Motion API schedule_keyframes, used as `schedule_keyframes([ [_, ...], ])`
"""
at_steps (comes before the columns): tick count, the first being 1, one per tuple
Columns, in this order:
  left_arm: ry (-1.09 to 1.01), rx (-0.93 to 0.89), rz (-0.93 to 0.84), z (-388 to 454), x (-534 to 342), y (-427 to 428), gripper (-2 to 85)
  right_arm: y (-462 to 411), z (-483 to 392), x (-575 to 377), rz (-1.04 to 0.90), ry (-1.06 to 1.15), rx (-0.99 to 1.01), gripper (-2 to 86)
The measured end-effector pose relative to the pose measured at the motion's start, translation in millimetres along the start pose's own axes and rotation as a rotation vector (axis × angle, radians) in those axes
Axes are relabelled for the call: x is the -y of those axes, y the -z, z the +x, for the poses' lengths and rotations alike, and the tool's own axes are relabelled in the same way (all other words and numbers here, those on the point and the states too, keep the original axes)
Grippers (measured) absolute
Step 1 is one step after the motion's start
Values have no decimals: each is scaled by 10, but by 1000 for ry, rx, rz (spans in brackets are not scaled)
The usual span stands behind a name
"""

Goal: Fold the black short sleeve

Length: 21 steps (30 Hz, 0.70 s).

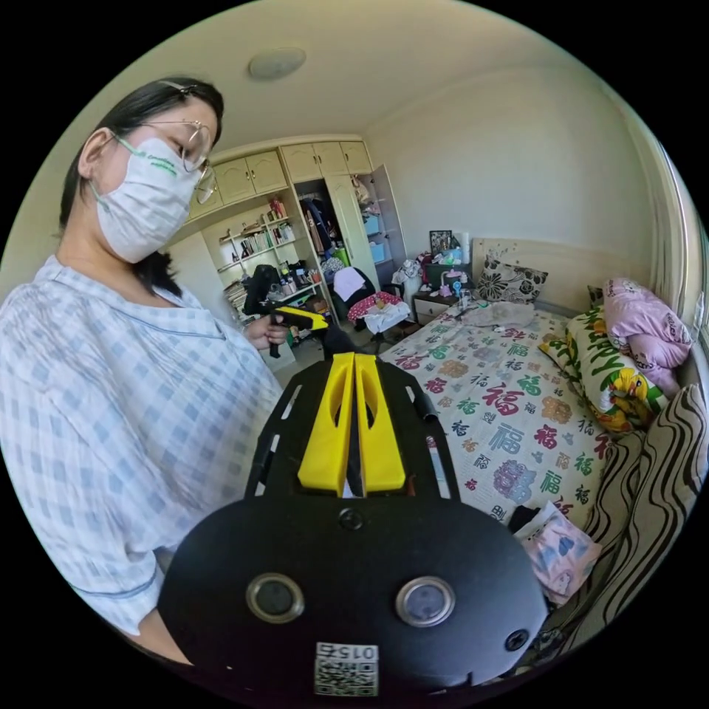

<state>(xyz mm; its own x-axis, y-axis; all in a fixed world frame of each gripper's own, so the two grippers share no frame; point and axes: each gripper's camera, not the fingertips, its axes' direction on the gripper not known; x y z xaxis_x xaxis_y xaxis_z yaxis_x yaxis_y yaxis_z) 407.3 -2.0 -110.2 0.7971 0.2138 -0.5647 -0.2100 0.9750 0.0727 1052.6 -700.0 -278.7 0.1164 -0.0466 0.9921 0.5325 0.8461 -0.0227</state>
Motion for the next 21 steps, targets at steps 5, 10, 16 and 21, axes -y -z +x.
schedule_keyframes([
  [5, 7, 24, 104, 21, -64, 377, 0, 29, 276, 223, 27, -4, 22, -10],
  [10, -85, 131, 97, -277, 151, 270, 0, -145, 864, 685, -6, -41, -10, -10],
  [16, -61, 211, 27, -1654, 507, -647, 0, -945, 2336, 1299, -162, -60, -27, -10],
  [21, 86, 358, -59, -3256, 583, -2000, 0, -2328, 4291, 1531, -220, -278, -77, -8],
])
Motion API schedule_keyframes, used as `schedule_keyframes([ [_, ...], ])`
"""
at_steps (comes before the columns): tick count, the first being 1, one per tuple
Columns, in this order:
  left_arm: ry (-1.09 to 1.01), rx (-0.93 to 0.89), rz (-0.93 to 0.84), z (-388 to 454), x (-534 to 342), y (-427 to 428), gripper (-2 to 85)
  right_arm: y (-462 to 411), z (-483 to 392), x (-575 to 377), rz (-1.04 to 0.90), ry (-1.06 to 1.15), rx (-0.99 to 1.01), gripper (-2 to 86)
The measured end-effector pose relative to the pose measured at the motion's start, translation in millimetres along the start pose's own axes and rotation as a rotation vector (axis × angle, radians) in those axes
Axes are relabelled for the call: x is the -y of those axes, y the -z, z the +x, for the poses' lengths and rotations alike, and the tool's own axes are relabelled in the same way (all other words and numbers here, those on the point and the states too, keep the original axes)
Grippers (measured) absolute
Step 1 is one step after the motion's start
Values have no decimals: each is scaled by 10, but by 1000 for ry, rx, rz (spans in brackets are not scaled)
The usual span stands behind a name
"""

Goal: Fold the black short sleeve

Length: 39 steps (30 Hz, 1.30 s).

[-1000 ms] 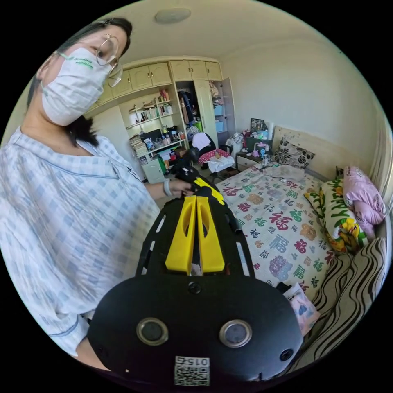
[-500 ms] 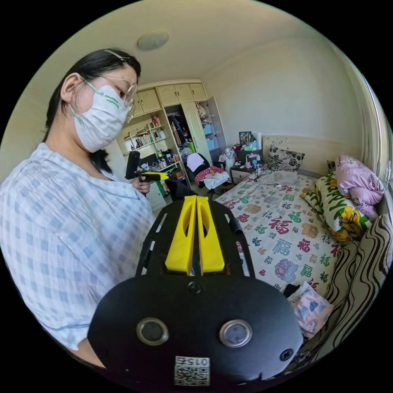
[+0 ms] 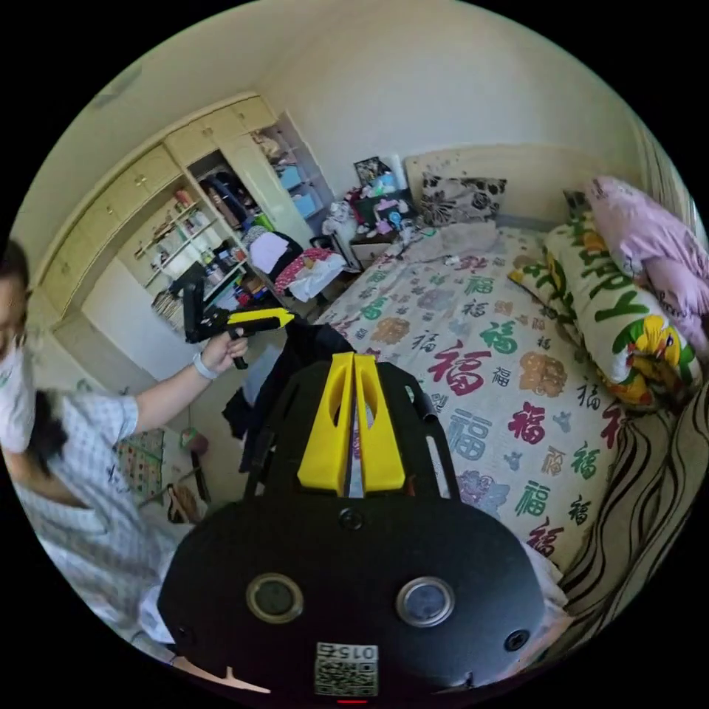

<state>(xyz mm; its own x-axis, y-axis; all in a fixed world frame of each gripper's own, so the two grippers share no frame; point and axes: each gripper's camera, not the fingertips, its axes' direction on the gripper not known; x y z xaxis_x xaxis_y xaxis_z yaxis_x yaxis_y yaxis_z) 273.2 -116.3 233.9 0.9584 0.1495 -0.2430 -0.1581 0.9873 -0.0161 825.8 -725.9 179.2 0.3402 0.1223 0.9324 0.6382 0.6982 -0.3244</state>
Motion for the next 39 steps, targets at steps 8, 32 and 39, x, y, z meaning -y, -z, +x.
schedule_keyframes([
  [8, 453, -79, -186, -1069, -1296, -1913, 8, -1389, 1493, -278, -94, -356, 40, 15],
  [32, 939, -229, -314, -2592, -2156, -2266, -8, -1490, 2537, 445, -379, -727, 126, -8],
  [39, 1017, -151, -492, -2786, -2306, -2383, -6, -1412, 2729, 440, -584, -875, -24, -8],
])
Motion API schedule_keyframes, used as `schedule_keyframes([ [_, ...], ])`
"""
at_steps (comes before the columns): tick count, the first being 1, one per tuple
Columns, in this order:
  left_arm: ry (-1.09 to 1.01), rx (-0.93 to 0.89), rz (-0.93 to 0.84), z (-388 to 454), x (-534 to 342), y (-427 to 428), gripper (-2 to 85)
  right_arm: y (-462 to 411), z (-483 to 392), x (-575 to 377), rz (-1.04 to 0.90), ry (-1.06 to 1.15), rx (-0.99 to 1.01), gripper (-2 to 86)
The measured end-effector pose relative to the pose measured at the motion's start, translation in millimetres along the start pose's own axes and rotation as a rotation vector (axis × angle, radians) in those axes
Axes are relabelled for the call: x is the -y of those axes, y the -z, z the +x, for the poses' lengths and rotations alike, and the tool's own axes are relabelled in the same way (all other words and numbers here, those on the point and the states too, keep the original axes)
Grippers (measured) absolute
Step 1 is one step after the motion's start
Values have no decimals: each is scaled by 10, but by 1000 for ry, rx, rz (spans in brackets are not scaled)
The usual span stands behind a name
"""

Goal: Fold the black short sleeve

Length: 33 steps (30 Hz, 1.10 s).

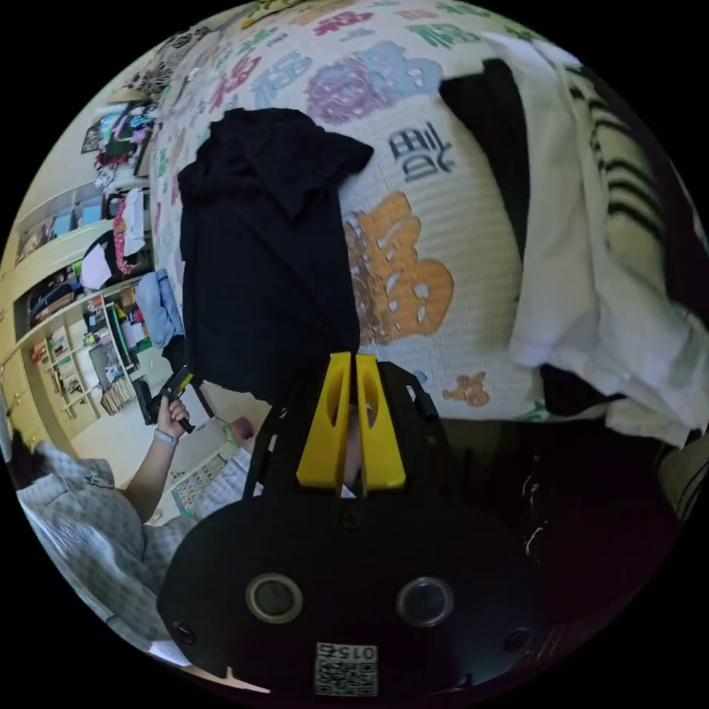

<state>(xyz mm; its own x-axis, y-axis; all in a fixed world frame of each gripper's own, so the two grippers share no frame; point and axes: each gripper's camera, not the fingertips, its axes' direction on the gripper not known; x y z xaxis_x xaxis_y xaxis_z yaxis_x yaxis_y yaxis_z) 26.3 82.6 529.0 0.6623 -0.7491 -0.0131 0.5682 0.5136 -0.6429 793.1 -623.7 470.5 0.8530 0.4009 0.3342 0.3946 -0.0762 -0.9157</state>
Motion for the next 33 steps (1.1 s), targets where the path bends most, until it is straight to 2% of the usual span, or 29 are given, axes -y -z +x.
schedule_keyframes([
  [5, 57, 142, -66, -26, 118, -51, -4, -71, -178, 61, -136, 16, -100, -6],
  [8, 89, 159, -108, -15, 219, -119, -4, -103, -306, 118, -204, 57, -124, -1],
  [13, 136, 279, -133, 159, 425, 8, -1, 312, -512, 283, -92, 64, -233, 39],
  [15, 53, 287, -86, 395, 577, 128, 6, 628, -724, 438, 30, 140, -260, 63],
  [17, -186, 262, -39, 942, 929, 186, 27, 793, -950, 611, 94, 243, -259, 68],
  [23, -669, 162, 76, 2465, 2069, 25, 51, 1060, -1917, 1352, 224, 597, -216, 64],
  [25, -749, 157, 78, 2863, 2375, -45, 51, 1106, -2184, 1578, 237, 666, -239, 64],
  [29, -692, 243, 79, 3547, 3016, -331, 67, 1121, -2511, 2129, 196, 582, -342, 75],
  [33, -628, 331, 26, 3906, 3388, -695, 81, 1081, -2509, 2468, 106, 416, -235, 82],
])
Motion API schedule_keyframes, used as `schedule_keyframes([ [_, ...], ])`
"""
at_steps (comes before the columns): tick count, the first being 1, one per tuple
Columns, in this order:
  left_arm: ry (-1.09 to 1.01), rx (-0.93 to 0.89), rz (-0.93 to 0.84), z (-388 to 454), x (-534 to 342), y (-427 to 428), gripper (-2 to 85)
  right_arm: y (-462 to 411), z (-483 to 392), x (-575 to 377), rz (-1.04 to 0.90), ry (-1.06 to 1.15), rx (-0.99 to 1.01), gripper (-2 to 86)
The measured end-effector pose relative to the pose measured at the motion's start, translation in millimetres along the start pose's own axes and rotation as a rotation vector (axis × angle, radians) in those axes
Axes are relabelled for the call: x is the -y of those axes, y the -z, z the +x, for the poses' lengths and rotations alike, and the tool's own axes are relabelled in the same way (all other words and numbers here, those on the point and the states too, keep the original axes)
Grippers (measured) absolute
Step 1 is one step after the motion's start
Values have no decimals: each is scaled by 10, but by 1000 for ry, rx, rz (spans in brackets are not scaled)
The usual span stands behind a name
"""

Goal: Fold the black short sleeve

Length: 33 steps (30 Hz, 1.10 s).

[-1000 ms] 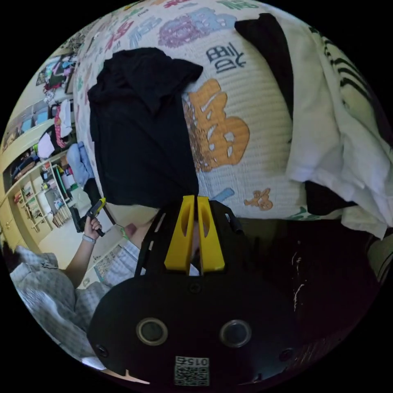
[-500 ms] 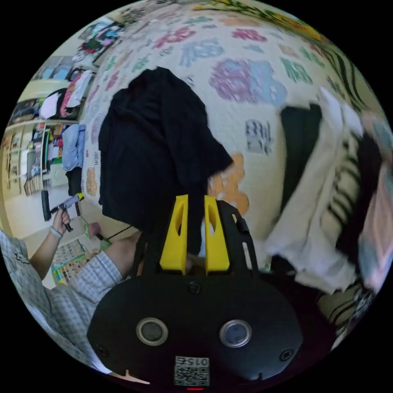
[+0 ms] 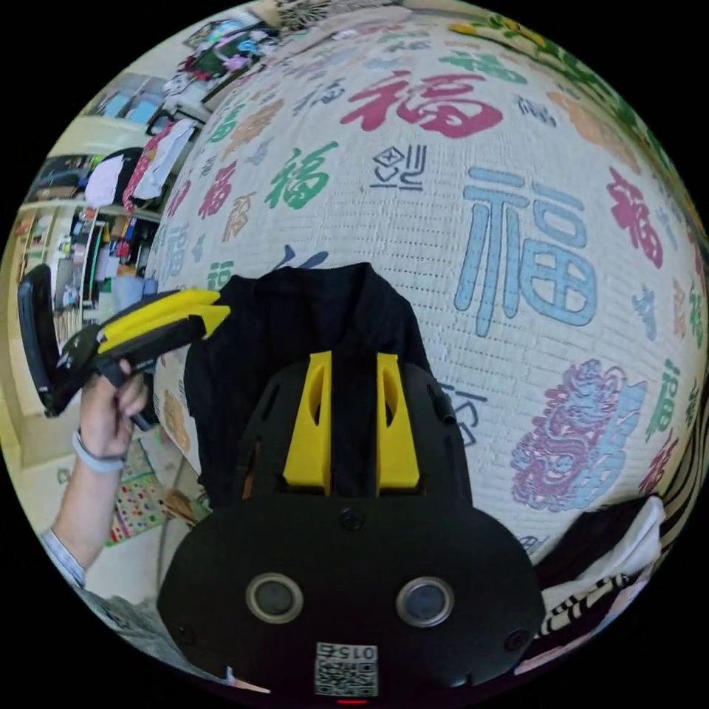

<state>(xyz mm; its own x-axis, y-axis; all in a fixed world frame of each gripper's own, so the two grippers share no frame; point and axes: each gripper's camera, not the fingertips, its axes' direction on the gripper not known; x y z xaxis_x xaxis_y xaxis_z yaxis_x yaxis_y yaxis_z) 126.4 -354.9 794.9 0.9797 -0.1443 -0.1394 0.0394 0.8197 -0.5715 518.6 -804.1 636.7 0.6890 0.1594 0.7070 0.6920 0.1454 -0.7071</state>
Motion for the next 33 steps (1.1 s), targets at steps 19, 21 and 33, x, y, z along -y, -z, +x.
schedule_keyframes([
  [19, 13, -188, 93, 134, 1414, 238, 6, 1237, 449, -46, 20, 118, -58, 1],
  [21, 52, -196, 73, 158, 1609, 116, 9, 1186, 497, 106, -33, 114, -122, 6],
  [33, 106, -294, 185, 282, 1704, 168, 61, 1519, 1060, -966, 72, 26, 39, 71],
])
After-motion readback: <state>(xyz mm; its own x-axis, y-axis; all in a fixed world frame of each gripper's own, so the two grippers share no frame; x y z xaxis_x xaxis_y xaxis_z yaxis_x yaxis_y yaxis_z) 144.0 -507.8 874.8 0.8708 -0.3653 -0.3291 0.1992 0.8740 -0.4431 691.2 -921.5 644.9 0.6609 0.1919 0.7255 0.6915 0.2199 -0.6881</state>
